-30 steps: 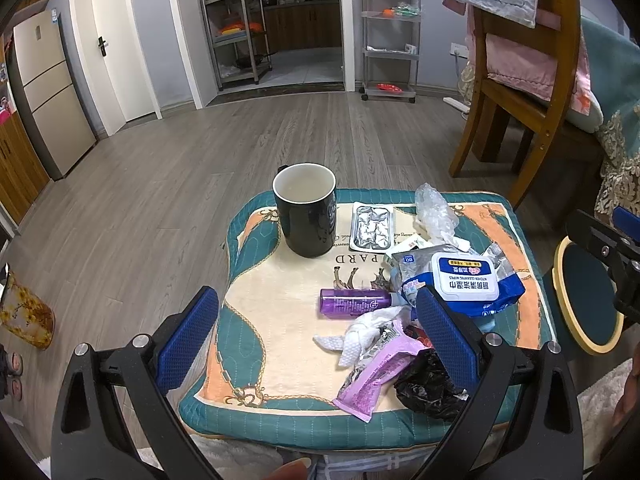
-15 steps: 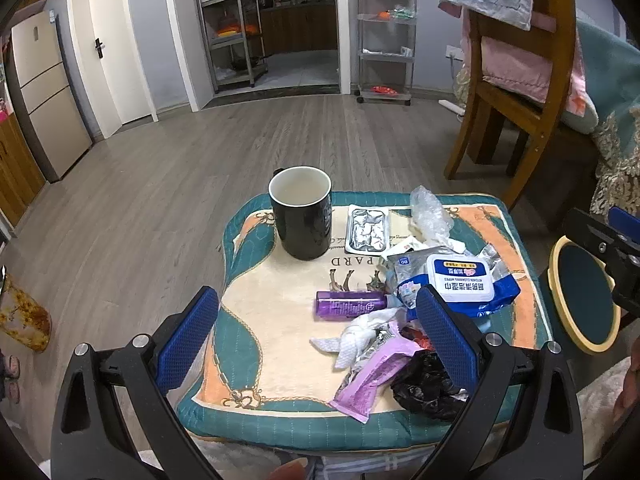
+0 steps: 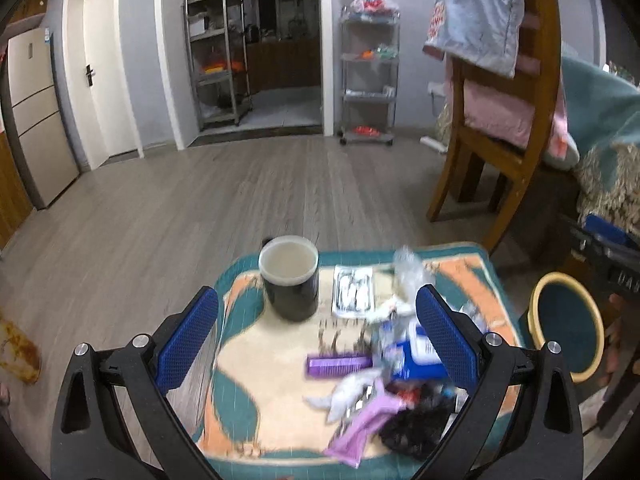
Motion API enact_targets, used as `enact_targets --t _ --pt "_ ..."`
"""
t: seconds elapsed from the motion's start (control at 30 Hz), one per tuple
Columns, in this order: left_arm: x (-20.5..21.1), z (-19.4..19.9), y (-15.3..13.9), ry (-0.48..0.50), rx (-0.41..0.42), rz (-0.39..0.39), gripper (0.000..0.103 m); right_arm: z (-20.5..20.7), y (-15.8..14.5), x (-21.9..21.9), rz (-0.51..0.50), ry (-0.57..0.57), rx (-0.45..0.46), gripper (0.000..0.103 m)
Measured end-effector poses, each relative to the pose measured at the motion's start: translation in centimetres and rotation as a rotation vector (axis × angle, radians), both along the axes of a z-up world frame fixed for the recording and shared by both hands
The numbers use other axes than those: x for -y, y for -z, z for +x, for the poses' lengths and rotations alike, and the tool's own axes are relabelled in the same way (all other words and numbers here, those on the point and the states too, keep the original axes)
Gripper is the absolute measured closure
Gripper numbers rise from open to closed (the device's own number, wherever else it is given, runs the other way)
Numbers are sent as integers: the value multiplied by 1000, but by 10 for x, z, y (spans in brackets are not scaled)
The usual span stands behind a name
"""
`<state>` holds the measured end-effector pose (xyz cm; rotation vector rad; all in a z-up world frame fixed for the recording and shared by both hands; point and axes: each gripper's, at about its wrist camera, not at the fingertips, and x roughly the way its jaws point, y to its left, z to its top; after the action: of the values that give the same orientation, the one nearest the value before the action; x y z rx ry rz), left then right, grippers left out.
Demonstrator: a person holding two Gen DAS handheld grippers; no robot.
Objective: Collect trash
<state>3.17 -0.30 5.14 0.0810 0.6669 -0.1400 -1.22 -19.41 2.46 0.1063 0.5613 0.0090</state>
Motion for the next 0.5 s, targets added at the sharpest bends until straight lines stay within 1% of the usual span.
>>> enact_targets --t 0.07,0.13,0.2,0.3,0.37,0.43,0.5 --pt "1 18 -6 10 12 -16 6 15 0 6 -9 -10 8 4" --pt "4 39 -8 40 -11 -24 6 29 2 13 -10 -17 12 4" --pt "6 59 -6 31 -35 -6 6 47 10 23 -6 -24 0 4" --pt "6 82 5 29 -53 -6 6 75 30 36 16 -26 -73 4" --pt "7 97 16 24 -80 -10 6 95 46 43 42 -27 -127 4" --pt "7 110 30 28 -112 -41 6 110 59 47 62 -34 -160 4" --pt "7 119 43 52 -132 -81 6 127 73 46 63 -38 -198 4"
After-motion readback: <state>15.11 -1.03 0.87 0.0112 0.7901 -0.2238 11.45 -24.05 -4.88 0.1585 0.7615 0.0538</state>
